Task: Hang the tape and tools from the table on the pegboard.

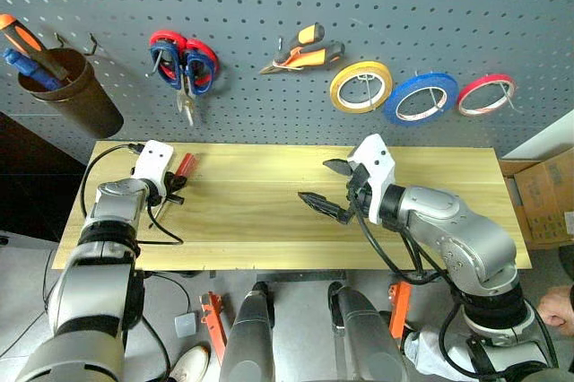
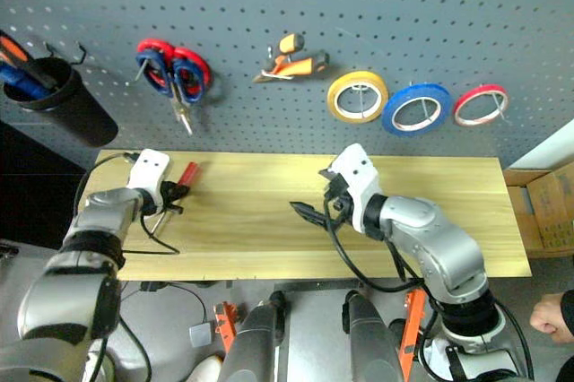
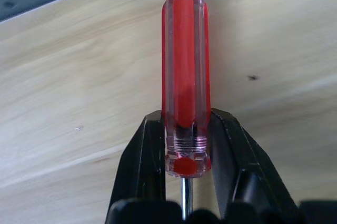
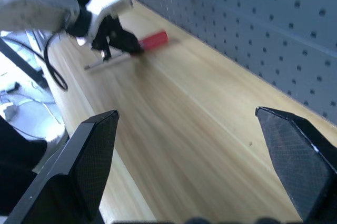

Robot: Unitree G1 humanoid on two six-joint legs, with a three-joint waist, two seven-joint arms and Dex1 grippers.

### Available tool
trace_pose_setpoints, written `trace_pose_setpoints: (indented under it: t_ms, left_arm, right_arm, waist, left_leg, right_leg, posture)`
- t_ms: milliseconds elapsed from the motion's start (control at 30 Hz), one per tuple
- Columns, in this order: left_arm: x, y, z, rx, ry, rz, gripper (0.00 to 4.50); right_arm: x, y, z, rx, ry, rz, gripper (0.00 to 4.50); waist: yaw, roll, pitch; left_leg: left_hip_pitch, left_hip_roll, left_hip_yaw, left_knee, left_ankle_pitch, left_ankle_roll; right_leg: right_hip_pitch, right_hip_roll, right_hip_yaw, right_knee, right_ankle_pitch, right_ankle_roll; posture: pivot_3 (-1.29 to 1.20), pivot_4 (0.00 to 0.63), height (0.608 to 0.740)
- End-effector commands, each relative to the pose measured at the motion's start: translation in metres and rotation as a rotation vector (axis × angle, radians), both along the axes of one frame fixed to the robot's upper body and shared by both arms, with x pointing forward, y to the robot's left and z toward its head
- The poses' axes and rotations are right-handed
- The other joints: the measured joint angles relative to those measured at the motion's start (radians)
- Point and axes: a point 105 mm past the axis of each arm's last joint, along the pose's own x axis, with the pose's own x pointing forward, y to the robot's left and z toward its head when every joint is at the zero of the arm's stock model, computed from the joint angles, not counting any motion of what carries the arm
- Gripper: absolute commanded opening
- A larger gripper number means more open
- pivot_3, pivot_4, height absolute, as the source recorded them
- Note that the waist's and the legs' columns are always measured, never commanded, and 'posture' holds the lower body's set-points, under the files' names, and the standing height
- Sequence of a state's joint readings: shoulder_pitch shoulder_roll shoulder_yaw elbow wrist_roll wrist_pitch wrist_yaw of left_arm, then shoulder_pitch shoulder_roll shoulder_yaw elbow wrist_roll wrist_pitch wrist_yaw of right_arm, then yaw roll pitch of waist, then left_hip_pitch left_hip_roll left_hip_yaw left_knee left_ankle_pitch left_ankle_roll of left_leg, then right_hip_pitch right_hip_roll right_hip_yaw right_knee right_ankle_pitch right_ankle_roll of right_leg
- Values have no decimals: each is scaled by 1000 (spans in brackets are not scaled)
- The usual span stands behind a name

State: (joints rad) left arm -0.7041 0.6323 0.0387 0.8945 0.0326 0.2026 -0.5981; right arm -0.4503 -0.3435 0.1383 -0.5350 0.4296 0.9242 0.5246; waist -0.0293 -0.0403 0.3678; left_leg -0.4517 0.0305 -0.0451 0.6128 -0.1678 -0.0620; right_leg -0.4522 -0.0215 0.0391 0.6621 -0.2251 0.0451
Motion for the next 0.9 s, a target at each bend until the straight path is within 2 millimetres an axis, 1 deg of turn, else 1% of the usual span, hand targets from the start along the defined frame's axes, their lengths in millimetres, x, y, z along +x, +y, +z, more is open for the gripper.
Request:
trace_pose_setpoints:
  t_ms: [33,67,133,167,233,367,433,500,533,567,633,700,800,867,900]
  left_arm:
    - [-6,-31,17,-52,-72,-103,776]
    - [-16,-45,22,-82,-99,-144,776]
    - [-33,-68,33,-115,-167,-208,776]
    - [-40,-77,40,-135,-199,-229,776]
    - [-46,-86,54,-171,-259,-236,776]
    - [-54,-97,96,-228,-430,-238,776]
    - [-59,-98,117,-250,-517,-234,776]
    - [-62,-94,137,-279,-600,-207,776]
    - [-68,-96,153,-304,-660,-216,776]
    - [-72,-97,164,-320,-699,-224,776]
    - [-78,-101,184,-347,-776,-238,776]
    - [-78,-101,201,-360,-842,-221,776]
    - [-69,-84,225,-338,-934,-115,776]
    - [-63,-68,242,-329,-991,-38,776]
    - [-61,-62,248,-325,-1011,-12,776]
  right_arm:
    - [-10,-1,26,106,-72,35,4500]
    - [-13,-1,36,171,-80,44,4500]
    - [-16,-3,47,243,-83,68,4500]
    - [-18,-4,54,282,-99,76,4500]
    - [-18,-4,63,346,-119,93,4500]
    - [-24,-3,81,437,-160,178,4500]
    - [-27,-2,88,478,-176,217,4500]
    - [-27,-1,91,489,-190,235,4500]
    - [-27,-1,93,497,-199,242,4500]
    - [-27,0,95,503,-205,248,4500]
    - [-23,1,98,515,-219,249,4500]
    - [-18,3,101,517,-230,248,4500]
    - [-12,7,105,522,-251,252,4500]
    - [-10,9,108,529,-267,258,4500]
    - [-9,10,110,532,-275,258,4500]
  waist:
    - [1,-1,-1]
    - [1,-4,-2]
    - [0,-6,-8]
    - [1,-7,-14]
    - [7,-8,-27]
    - [22,-8,-65]
    - [25,-8,-86]
    - [28,-9,-102]
    - [29,-9,-109]
    - [31,-9,-113]
    - [37,-9,-127]
    - [47,-9,-141]
    - [57,-9,-157]
    - [59,-9,-165]
    - [60,-9,-168]
  left_leg:
    - [-1,0,0,0,0,-1]
    - [-1,0,-1,0,0,-1]
    - [-1,0,-2,-1,1,-3]
    - [-2,0,-3,-1,2,-5]
    - [-2,0,-5,-2,3,-6]
    - [-2,0,-7,-3,6,-9]
    - [0,0,-7,-3,7,-8]
    - [4,0,-7,-3,7,-8]
    - [6,0,-7,-3,7,-8]
    - [8,0,-7,-3,7,-8]
    - [8,1,-7,-3,8,-6]
    - [8,1,-6,-3,9,-5]
    - [10,0,-5,-3,9,-4]
    - [19,0,-5,-3,9,-4]
    - [20,0,-5,-3,9,-4]
  right_leg:
    - [0,-1,0,0,1,-1]
    - [0,-1,-1,0,1,-1]
    - [0,-1,-2,0,1,-1]
    - [-1,-1,-2,0,1,-2]
    - [-1,-1,-4,0,1,-2]
    - [0,1,-7,-1,2,-3]
    - [3,1,-7,-4,3,-2]
    - [8,1,-7,-6,1,1]
    - [10,1,-7,-8,2,2]
    - [13,1,-7,-9,2,2]
    - [14,3,-8,-15,7,1]
    - [15,3,-7,-16,9,2]
    - [17,3,-6,-16,10,3]
    - [27,3,-6,-18,10,3]
    - [28,3,-6,-18,9,3]
  posture:
    - [45,285,740]
    - [57,267,740]
    - [88,228,740]
    - [88,228,740]
    - [110,181,740]
    - [134,143,740]
    - [140,131,740]
    - [154,112,740]
    - [157,108,740]
    - [169,98,740]
    - [194,86,740]
    - [205,76,740]
    - [218,67,740]
    - [219,62,740]
    - [221,61,740]
